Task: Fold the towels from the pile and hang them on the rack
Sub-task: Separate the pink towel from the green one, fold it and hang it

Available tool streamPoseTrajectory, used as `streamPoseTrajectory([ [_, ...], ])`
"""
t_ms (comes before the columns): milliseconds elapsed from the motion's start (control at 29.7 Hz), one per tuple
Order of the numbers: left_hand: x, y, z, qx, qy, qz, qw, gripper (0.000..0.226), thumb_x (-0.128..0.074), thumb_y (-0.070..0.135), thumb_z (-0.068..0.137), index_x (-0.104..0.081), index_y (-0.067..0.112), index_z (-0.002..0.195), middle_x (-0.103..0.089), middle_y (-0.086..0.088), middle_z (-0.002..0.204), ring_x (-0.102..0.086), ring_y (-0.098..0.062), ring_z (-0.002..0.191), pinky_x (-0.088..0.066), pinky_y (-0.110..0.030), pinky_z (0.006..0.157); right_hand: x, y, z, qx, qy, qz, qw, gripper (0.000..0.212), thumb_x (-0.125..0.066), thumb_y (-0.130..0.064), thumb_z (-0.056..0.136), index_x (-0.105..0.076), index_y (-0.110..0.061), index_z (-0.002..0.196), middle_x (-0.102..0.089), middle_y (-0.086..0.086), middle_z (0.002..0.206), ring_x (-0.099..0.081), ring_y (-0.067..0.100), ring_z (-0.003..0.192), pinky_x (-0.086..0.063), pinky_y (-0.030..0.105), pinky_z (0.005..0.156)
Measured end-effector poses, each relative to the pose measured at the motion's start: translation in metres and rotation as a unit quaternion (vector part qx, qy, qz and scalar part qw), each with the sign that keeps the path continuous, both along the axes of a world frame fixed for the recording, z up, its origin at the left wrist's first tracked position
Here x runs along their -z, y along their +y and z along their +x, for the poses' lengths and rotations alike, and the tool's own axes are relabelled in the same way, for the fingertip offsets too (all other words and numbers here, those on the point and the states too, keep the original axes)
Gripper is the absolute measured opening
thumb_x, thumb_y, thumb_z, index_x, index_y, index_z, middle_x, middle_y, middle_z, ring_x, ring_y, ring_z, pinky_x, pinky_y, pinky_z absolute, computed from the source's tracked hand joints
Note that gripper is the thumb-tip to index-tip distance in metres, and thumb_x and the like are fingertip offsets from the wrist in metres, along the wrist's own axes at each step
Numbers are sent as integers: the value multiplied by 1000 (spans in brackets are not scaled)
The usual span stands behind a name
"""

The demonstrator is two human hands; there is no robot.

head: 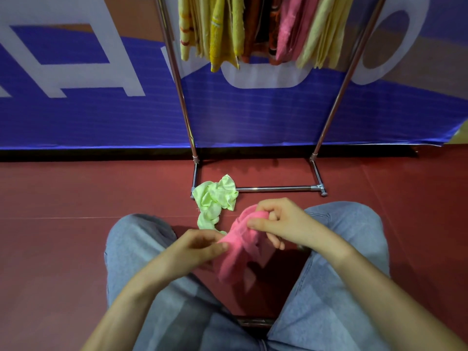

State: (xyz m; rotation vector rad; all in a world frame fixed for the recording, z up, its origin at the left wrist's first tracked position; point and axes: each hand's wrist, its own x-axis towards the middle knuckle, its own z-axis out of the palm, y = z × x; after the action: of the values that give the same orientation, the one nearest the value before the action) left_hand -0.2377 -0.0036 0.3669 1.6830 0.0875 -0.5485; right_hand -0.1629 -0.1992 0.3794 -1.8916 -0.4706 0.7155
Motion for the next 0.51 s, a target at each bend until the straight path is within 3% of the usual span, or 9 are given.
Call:
streamPoseTrajectory([
  [101, 2, 0, -3, -58, -2, -38, 998, 16, -62, 23, 72, -69, 8, 70, -65, -1, 64, -60, -16, 66, -51, -22, 64, 0, -3, 2, 13, 16, 42, 999, 18, -59, -17, 85, -58, -21, 67, -50, -4, 31, -41, 6, 27, -34, 14, 38],
  [169, -2, -2, -1, -90, -7, -63, 994, 12, -68, 19, 74, -71, 9, 70, -68, -3, 63, -63, -15, 64, -53, -23, 66, 1, -5, 2, 21, 24, 62, 998, 20, -59, -14, 85, -59, -24, 68, -51, -4, 33, -43, 6, 27, -36, 14, 37],
  [371, -18, -3, 7, -125, -27, -76, 989, 14, -65, 17, 66, -74, 9, 74, -72, -6, 64, -67, -12, 61, -56, -19, 62, 5, -3, 0, 65, 23, 101, 993, 25, -60, -10, 82, -70, -32, 78, -53, -2, 33, -45, 7, 28, -39, 16, 37],
  [506, -25, 0, 8, -124, -40, -77, 988, 13, -65, 14, 66, -74, 8, 75, -72, -5, 64, -67, -11, 60, -55, -18, 59, 5, 2, -1, 88, 4, 112, 990, 31, -59, -11, 84, -68, -41, 84, -53, -3, 34, -47, 6, 30, -40, 32, 53],
])
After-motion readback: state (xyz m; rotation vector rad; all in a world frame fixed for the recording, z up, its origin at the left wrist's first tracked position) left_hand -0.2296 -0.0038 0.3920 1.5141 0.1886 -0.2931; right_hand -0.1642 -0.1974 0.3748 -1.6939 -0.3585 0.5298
